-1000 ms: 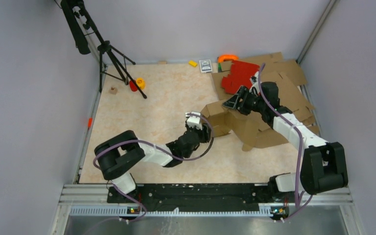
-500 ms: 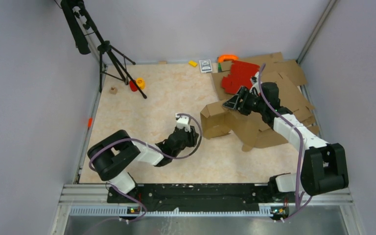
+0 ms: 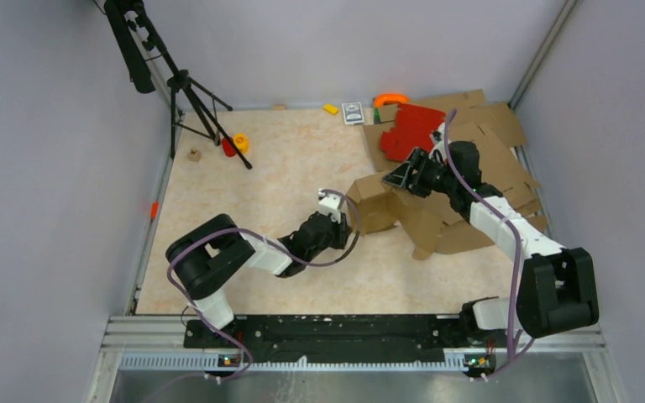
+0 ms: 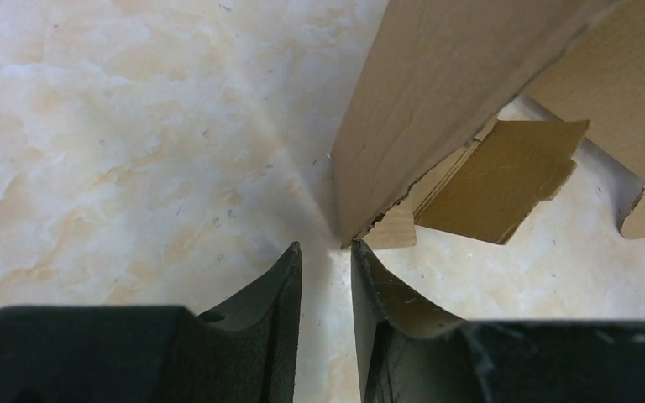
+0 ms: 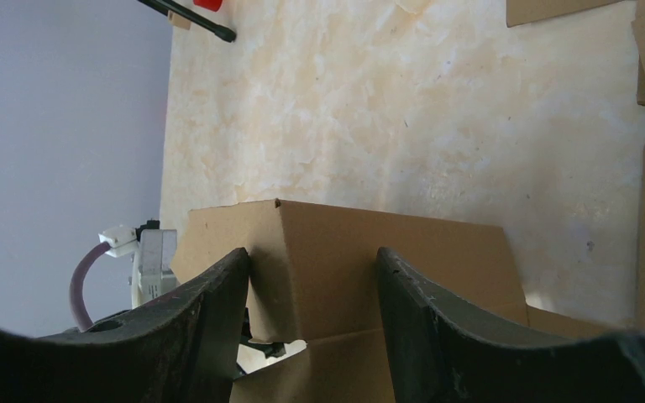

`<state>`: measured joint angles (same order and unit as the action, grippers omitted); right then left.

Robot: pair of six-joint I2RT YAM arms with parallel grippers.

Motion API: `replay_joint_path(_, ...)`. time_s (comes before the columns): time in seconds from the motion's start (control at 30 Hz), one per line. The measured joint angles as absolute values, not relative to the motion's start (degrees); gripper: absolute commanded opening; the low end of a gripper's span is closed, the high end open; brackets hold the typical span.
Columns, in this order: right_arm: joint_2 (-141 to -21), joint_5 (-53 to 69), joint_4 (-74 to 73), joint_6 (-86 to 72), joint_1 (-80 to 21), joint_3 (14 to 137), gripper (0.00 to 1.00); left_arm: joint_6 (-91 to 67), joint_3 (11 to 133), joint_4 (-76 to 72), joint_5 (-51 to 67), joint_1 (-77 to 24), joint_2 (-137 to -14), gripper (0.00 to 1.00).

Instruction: Fold the paper box

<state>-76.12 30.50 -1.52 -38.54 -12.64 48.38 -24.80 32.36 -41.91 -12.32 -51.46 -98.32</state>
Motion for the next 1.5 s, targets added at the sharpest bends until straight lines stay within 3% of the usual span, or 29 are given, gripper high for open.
replay_joint_path(0.67, -76.0, 30.0, -0.9, -37.5, -12.6, 47.6, 0.55, -22.8, 35.6, -43.3, -8.8, -51.5, -101.6, 0.32)
replay_joint_path(0.73, -76.0, 29.9, -0.9, -37.5, -12.6, 47.6, 0.55, -22.9, 35.9, -43.3, -8.9, -51.5, -101.9, 0.4)
replay_joint_path(0.83, -76.0, 29.7, -0.9, -37.4, -12.6, 47.6, 0.55, -23.6, 37.0, -43.3, -8.8, -51.3, -102.8, 0.65)
replay_joint_path(0.9, -76.0, 29.7, -0.9, -37.4, -12.6, 47.6, 0.54, -23.9, 37.9, -43.4, -8.3, -51.3, -103.4, 0.7)
replay_joint_path(1.07, -76.0, 29.6, -1.0, -37.1, -12.6, 47.6, 0.54, -23.9, 39.0, -43.3, -8.4, -51.5, -104.6, 0.59)
replay_joint_path(1.27, -75.8, 29.5, -1.5, -37.0, -12.6, 47.6, 0.54, -22.0, 39.7, -40.4, -9.8, -52.7, -104.7, 0.68)
replay_joint_path(1.5, -75.8, 29.4, -1.6, -37.0, -12.6, 47.6, 0.54, -17.8, 41.0, -37.2, -13.9, -56.6, -104.7, 0.65)
